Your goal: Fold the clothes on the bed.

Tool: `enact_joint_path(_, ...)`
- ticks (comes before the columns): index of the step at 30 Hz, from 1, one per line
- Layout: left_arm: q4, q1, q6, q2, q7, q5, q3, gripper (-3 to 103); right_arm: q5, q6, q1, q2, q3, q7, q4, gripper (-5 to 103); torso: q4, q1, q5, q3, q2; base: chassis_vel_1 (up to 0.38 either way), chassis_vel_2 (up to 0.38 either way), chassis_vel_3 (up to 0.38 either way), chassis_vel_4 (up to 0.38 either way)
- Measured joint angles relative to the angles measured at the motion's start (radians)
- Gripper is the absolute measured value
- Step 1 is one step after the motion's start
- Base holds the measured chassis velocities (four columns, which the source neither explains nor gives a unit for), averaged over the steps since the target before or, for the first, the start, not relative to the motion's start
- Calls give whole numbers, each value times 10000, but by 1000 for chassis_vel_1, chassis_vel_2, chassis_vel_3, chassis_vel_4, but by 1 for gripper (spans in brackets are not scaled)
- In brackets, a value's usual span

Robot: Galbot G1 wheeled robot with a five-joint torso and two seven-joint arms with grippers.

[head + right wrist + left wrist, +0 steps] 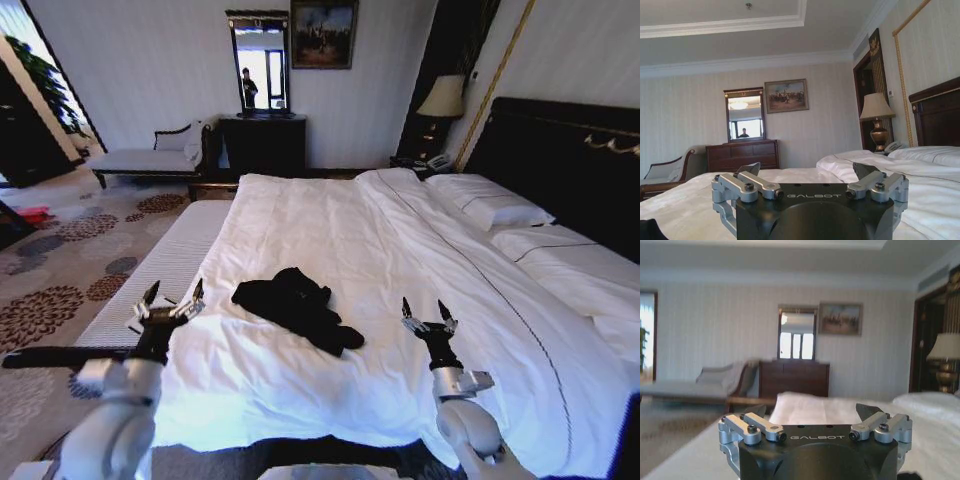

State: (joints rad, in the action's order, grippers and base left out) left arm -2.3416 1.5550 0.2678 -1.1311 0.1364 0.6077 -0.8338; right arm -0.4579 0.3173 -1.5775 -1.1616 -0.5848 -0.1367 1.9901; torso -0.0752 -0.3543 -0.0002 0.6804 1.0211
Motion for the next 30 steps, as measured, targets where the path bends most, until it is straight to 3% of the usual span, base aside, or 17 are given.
enact_joint_path(7,1479,-1294,1033,746,362,1526,642,100,30,137,153,29,63,-56,-341,100,-4,-1,2,1,-1,0,0,0,0)
enact_joint_path(9,2226,-1944,1233,916,284,1747,1432,100,51,198,289,45,137,-64,-593,100,-3,-1,1,1,-1,0,0,0,0)
enact_joint_path(10,2593,-2196,1235,956,169,1580,1992,100,99,234,508,60,310,-71,-835,100,-11,-1,-2,1,0,0,0,0,0)
enact_joint_path(11,2593,-2196,1235,956,169,1580,1992,100,99,234,508,60,310,-71,-835,100,-11,-1,-2,1,0,0,0,0,0)
enact_joint_path(14,3141,-2297,995,864,-52,641,2944,100,112,246,1090,77,994,-171,-1304,100,8,-1,6,2,-1,0,0,0,0)
enact_joint_path(17,3406,-2538,884,841,-64,352,3450,100,111,246,1209,-40,1147,-199,-1440,100,8,-1,3,2,-1,0,0,0,0)
enact_joint_path(19,3946,-3176,454,850,41,-184,4415,100,120,247,1319,-284,1219,-235,-1622,100,-8,-1,2,1,-1,0,0,0,0)
enact_joint_path(22,4187,-3469,169,864,131,-469,4831,100,127,250,1345,-356,1226,-246,-1684,100,-8,-1,2,1,-1,0,0,0,0)
enact_joint_path(24,4487,-3938,-99,899,334,-697,5620,100,164,276,1388,-469,1228,-252,-1773,100,-1,-2,2,1,-1,0,0,0,0)
enact_joint_path(27,4547,-4242,-69,961,488,-645,6130,100,175,288,1404,-534,1227,-253,-1810,100,-3,-1,4,0,-1,0,0,0,0)
enact_joint_path(30,4616,-4833,450,1138,953,-188,6896,100,216,328,1430,-623,1222,-253,-1865,100,-1,-1,3,0,-1,0,0,0,0)
